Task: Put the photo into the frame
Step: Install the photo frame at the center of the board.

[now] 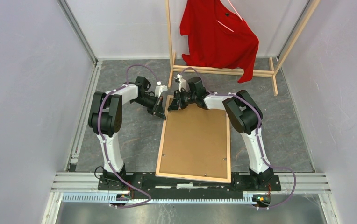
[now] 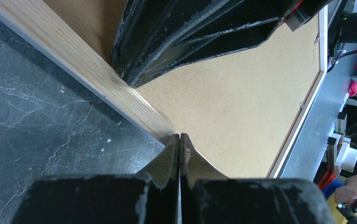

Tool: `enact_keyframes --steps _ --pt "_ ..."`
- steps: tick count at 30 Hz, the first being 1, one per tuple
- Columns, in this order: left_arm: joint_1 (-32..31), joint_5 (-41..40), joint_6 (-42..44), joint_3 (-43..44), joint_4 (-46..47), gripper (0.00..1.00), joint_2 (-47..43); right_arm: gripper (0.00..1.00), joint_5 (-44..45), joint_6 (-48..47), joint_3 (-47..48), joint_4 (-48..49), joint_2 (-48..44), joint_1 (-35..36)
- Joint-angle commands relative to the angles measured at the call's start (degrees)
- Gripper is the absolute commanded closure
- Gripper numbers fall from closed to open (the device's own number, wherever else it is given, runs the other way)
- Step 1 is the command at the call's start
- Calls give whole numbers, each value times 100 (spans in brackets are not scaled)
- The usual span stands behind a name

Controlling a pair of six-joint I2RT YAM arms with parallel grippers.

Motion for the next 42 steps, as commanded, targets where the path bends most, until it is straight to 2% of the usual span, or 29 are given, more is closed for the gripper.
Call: enact_keyframes --steps 1,3,6,13,18,21,42 --pt "-18 -484 274 -91 265 98 171 72 38 -75 200 10 -196 -117" --pt "-18 -481 277 -103 266 98 170 68 74 -86 182 5 -244 -141" --pt "-18 -467 287 -114 266 98 170 66 137 -129 144 -67 -272 -140" --pt "-18 -474 298 -115 265 98 170 78 212 -234 -161 -141 -365 -133" --pt "-12 -490 301 -113 266 98 198 89 203 -357 13 -376 -224 -60" --pt "-10 -485 292 -107 266 98 181 92 201 -379 83 -440 -148 -40" --pt "-18 -536 284 -52 266 98 259 97 87 -401 124 -574 20 88"
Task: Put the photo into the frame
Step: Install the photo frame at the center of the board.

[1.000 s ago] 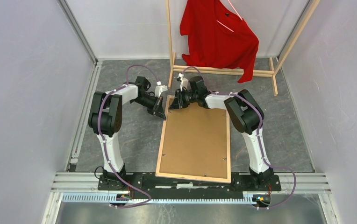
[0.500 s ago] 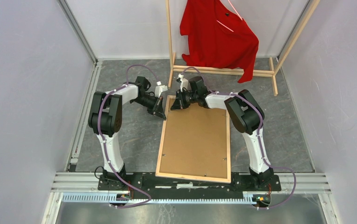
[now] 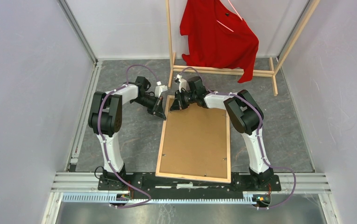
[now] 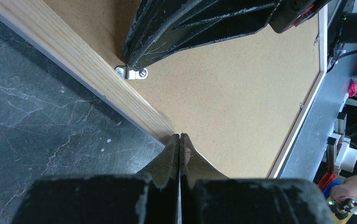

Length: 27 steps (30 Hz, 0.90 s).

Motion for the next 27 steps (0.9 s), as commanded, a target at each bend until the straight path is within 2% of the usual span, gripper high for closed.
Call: enact_keyframes --steps 1,27 --pt "-18 -531 285 -53 266 98 270 97 -42 -49 1 -30 91 95" --pt "-18 -610 429 -87 261 98 370 100 -611 43 40 139 352 353"
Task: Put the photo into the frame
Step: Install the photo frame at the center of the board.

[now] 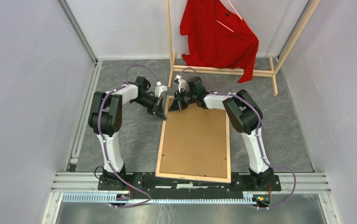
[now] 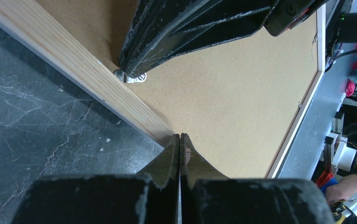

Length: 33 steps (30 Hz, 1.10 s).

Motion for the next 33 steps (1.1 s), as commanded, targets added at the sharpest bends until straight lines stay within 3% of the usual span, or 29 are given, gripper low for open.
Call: enact_keyframes --steps 1,11,14,17,19,25,33 --pt "-31 -639 442 -99 277 98 342 100 -466 21 43 -68 276 332" --pt "-31 -611 479 -129 213 98 289 97 -518 34 104 -95 53 239" --pt "17 -498 526 28 -30 98 219 69 41 108 153 0 -417 61" --pt "128 -352 482 237 -171 97 120 48 673 204 8 24 -896 -131" --pt "172 -373 446 332 -180 94 98 41 1076 311 -336 148 -1238 -243" --pt "188 -386 434 377 -180 92 225 38 2112 553 -1579 168 -2016 -514" --pt "188 -325 451 216 -131 93 248 42 1959 944 -2240 596 -1989 -603"
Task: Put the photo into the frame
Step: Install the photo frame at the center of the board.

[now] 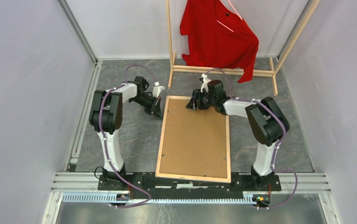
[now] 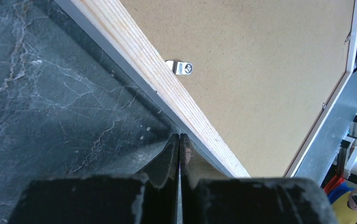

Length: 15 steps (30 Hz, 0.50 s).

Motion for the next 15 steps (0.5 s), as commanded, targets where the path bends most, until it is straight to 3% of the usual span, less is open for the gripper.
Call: enact_keyframes --steps 1,15 --pt "0 60 251 -22 56 94 -8 43 -30 314 -91 440 111 59" --pt "-51 111 299 -161 59 96 -19 54 74 526 662 446 866 64"
